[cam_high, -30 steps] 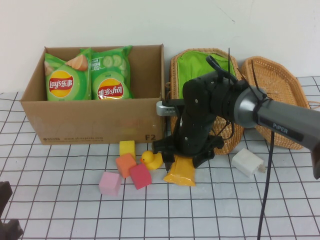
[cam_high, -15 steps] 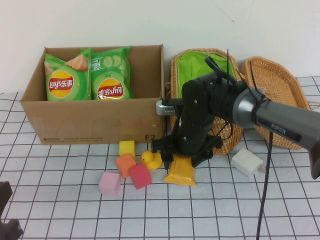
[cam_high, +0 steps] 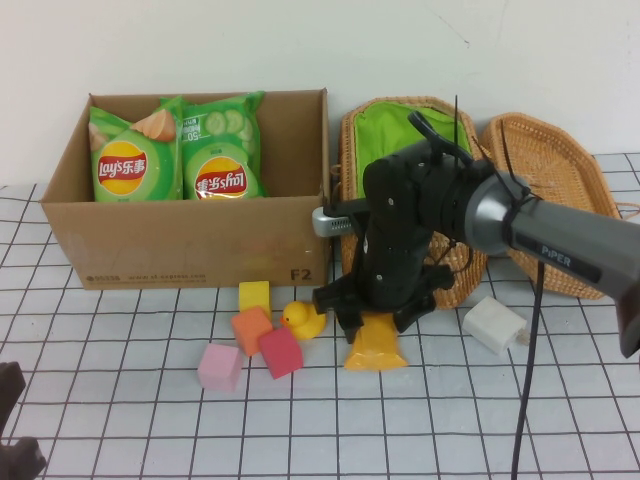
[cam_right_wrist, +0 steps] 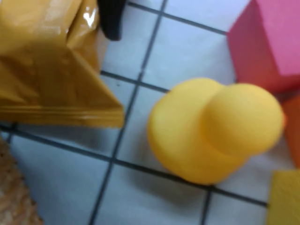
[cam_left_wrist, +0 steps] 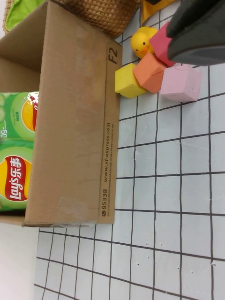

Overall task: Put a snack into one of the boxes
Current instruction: Pick up the biscuit

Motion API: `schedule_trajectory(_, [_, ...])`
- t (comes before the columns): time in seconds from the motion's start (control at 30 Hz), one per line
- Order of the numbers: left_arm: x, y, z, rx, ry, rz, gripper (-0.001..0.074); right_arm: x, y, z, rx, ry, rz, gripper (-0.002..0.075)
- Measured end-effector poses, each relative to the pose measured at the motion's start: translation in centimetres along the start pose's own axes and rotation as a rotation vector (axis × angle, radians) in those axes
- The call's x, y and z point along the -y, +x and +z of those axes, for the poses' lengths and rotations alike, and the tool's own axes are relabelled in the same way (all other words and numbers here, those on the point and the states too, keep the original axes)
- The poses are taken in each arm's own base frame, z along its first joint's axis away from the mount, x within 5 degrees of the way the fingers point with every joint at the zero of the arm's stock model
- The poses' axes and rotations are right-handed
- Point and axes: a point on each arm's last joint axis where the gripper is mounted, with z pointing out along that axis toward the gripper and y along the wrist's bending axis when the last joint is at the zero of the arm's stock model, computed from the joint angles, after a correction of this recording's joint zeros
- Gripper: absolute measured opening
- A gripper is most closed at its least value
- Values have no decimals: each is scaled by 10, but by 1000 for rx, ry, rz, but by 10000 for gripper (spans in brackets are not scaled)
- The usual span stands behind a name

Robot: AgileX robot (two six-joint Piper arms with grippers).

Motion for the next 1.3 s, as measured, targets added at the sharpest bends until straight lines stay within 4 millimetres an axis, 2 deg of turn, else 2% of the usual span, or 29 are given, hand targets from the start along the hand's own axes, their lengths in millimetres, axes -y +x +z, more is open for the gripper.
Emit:
schedule_trajectory(0.23, [0, 0, 0, 3, 4, -12, -1, 2, -1, -2, -17, 27, -31, 459])
schedule_trajectory(0.9, [0, 0, 0, 3, 4, -10, -1, 8, 0, -3, -37, 97, -171, 452])
schedule_trajectory(1.3, [1, 0, 0, -4, 9, -10, -1, 9, 2, 1, -78, 106, -251, 518])
